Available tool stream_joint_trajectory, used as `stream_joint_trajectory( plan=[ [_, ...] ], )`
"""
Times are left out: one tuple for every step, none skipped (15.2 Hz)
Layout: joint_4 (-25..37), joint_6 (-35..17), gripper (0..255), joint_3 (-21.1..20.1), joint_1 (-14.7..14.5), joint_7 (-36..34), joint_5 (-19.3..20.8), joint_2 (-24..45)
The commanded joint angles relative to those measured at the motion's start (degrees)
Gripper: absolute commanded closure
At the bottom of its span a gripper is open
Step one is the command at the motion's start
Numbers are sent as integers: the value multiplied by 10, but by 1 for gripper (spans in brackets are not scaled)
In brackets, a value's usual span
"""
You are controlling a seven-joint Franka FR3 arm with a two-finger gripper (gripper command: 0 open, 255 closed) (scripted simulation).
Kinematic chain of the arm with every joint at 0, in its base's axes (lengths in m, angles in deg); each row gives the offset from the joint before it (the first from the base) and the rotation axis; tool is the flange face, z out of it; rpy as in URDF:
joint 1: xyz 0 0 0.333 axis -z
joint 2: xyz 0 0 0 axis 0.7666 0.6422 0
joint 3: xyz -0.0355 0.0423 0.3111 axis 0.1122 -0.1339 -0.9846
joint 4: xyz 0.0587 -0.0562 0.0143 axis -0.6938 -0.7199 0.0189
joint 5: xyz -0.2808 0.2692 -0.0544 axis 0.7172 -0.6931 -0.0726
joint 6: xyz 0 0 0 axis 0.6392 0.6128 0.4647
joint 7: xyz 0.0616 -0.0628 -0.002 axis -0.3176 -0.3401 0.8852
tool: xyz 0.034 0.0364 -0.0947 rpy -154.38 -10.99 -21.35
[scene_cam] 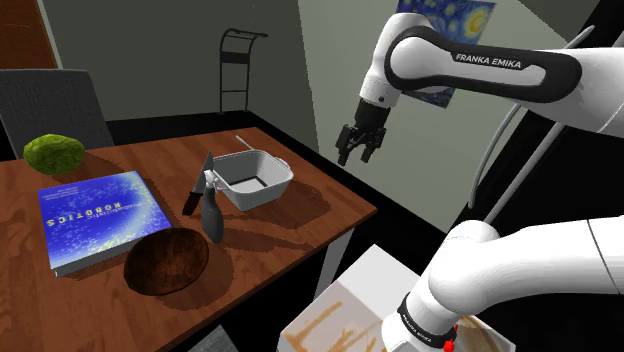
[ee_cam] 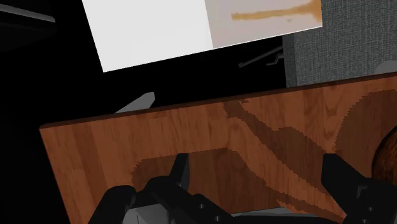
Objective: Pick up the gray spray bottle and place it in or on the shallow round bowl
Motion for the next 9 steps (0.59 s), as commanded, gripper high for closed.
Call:
stream_joint_trajectory(
  plan=[
    [0,0,0,0,0,0,0,0],
    [-13,-25,0,-9,-4,-7,-4,2],
    [-26,-51,0,-17,-8,-13,-7,5],
    [-38,-76,0,-26,-12,-20,-10,9],
    [-48,-102,0,-35,-16,-27,-14,15],
    [-58,-129,0,-44,-20,-34,-16,21],
    [-67,-155,0,-53,-24,-41,-19,29],
    [-75,-182,0,-62,-28,-48,-21,38],
    [-82,-209,0,-71,-31,-55,-22,48]
  ],
)
